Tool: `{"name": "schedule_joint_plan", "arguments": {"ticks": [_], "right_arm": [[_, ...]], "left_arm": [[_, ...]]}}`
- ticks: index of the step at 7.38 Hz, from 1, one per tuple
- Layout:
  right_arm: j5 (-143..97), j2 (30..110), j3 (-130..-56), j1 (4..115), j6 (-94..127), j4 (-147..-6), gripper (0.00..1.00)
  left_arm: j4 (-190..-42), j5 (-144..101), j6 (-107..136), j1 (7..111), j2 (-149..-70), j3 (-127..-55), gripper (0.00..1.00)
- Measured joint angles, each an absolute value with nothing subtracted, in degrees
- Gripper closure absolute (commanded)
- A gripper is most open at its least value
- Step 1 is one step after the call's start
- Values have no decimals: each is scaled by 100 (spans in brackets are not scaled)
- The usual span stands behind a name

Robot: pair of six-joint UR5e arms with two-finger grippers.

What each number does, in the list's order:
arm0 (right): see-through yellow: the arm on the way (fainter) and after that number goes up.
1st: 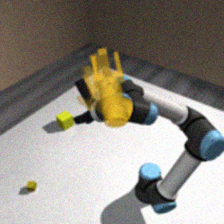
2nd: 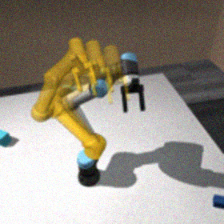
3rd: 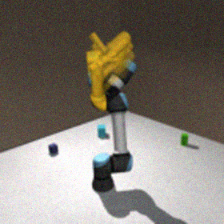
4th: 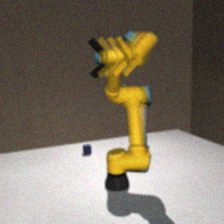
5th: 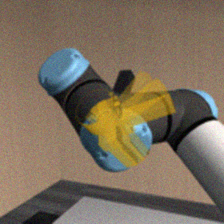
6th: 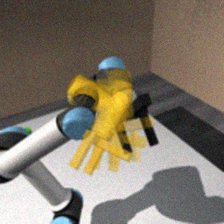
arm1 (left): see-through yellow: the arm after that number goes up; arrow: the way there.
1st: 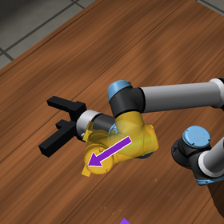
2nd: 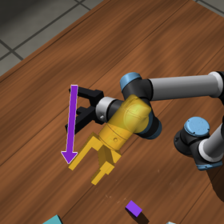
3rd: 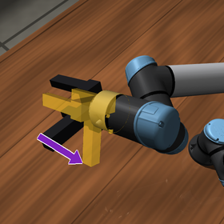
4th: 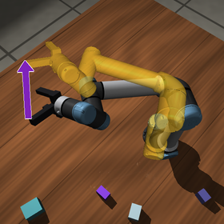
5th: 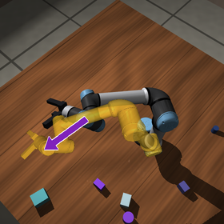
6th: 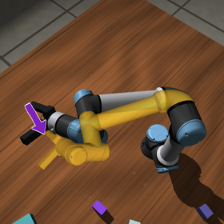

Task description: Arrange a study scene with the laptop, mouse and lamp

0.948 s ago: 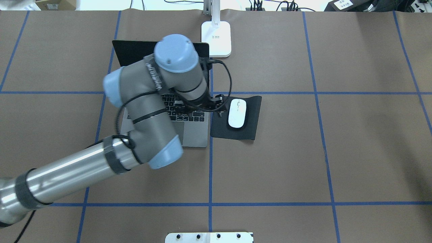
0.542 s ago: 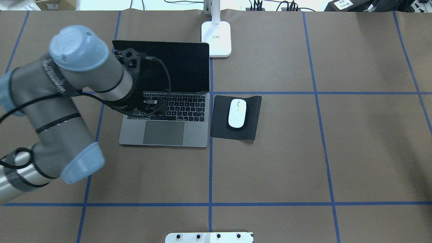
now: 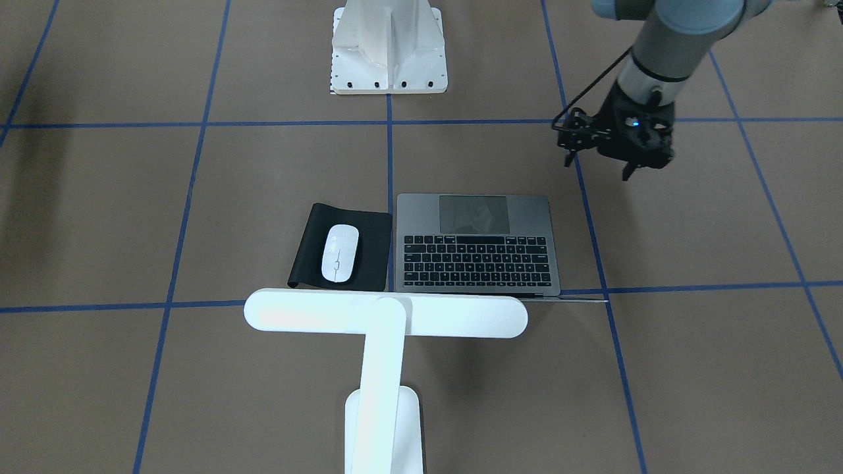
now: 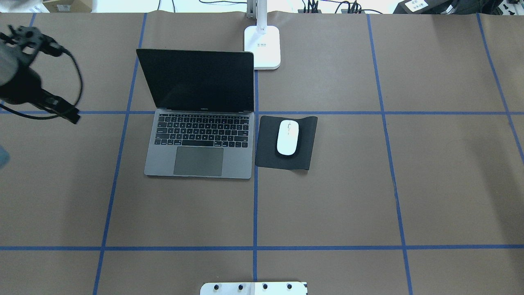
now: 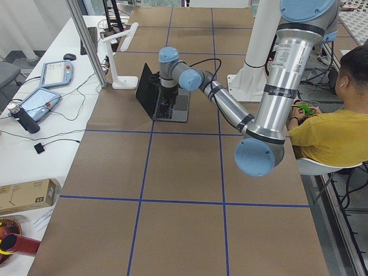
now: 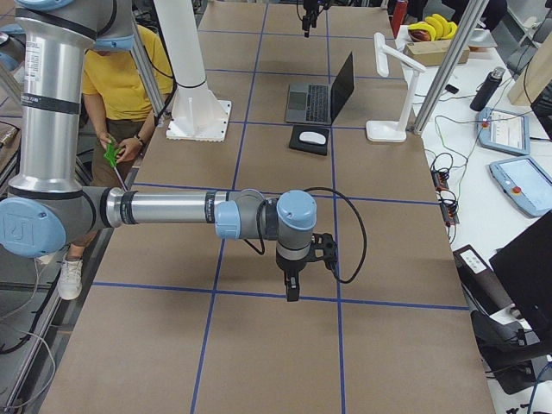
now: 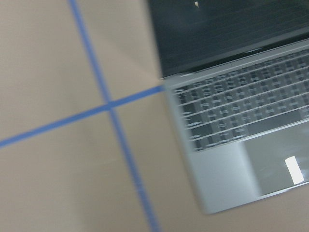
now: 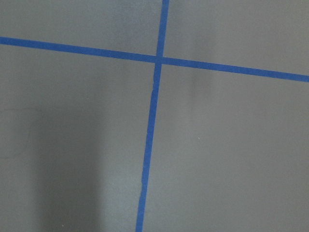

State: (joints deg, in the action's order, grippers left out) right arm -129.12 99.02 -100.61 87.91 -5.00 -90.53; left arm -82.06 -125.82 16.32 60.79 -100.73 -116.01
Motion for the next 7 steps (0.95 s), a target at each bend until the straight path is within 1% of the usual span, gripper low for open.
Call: {"name": "schedule_joint_plan", "arguments": {"ticks": [2,4,6,7], "right_arm": [[-12987,9947,-9998,8878,-623,-9053,0],[-13003,9949,-9986,8890,-625,-9053,0],[-13007,9944,-9989,8889,-622,-9053,0],[-13008,9942,-10001,8887,-613,-9053,0]], "left_arm": [[-8233,-13173,-285,7313,-9310,-11145,0],[-8334,-13386,-1578,8299,-8637,-10589,0],[-8699,-13522,-1940,8848,-8141,-10174,0],[-8803,-13552,-1964,9032,-8044,-10009,0]]}}
